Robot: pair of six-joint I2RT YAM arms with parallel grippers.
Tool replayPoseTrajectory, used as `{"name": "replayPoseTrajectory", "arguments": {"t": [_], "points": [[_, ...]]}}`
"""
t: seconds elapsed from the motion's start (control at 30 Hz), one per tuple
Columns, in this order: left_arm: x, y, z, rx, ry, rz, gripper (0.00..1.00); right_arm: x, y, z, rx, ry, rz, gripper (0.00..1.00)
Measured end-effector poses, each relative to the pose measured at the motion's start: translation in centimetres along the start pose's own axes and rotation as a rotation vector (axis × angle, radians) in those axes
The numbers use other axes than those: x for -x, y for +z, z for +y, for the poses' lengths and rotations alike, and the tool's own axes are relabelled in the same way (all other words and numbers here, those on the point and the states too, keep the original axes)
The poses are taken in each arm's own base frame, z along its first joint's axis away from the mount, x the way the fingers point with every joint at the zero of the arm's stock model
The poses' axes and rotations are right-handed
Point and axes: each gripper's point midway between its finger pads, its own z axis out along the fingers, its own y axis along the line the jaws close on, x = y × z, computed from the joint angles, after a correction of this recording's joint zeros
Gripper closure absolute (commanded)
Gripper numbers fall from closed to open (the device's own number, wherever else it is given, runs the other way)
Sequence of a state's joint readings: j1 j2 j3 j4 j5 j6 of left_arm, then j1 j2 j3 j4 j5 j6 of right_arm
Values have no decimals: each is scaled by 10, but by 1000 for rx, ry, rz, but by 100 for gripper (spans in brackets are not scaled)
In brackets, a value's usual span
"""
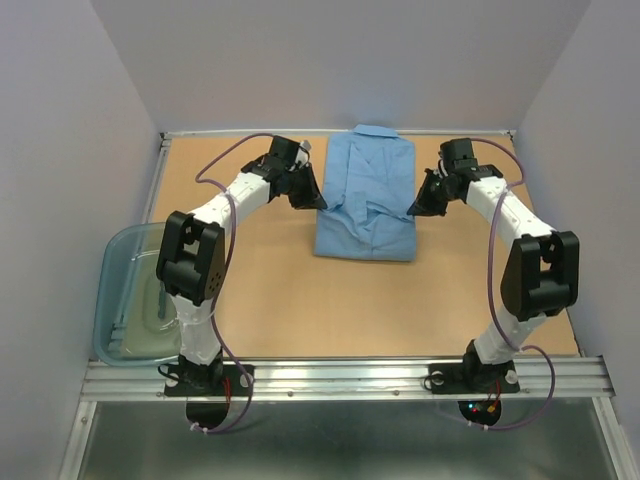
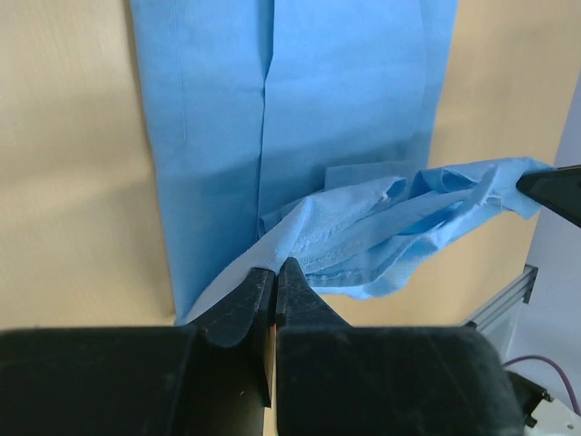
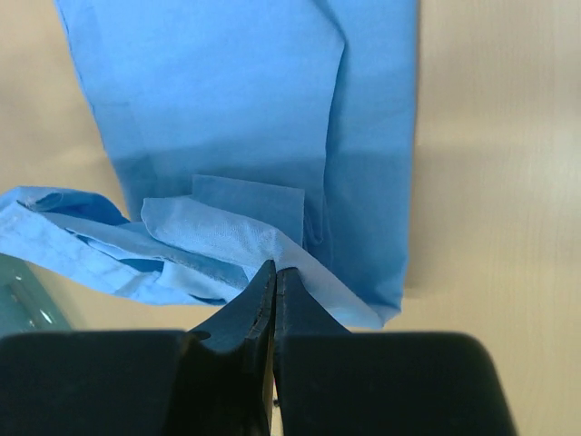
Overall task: Fold and stack the long sleeve shirts
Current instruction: Fold the shirt
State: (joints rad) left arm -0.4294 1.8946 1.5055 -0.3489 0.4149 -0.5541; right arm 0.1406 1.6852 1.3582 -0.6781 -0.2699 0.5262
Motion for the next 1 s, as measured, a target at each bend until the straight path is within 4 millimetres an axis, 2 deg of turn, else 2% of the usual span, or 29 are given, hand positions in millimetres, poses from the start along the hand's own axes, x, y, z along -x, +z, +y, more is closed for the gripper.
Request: {"name": "replayPoseTrajectory", "arguments": {"t": [0.2,0.3,0.43,0.7,1.0], "points": [[28,8,-6,0,48,-53,100,26,20,-4,-11,-5,-10,99],[42,10,-12,-9,79,-81,100,35,26,-6,-18,-8,-17,99],[58,22,-14,-16,127,-112,100,43,36,-11,-30,-4,-23,99],[62,50,6,21,164,-123,100,49,58,-21,-56,-4,-21,99],[77,70,9,6,195,-182,96,69,75,-24,-68,-32,-67,99]]}}
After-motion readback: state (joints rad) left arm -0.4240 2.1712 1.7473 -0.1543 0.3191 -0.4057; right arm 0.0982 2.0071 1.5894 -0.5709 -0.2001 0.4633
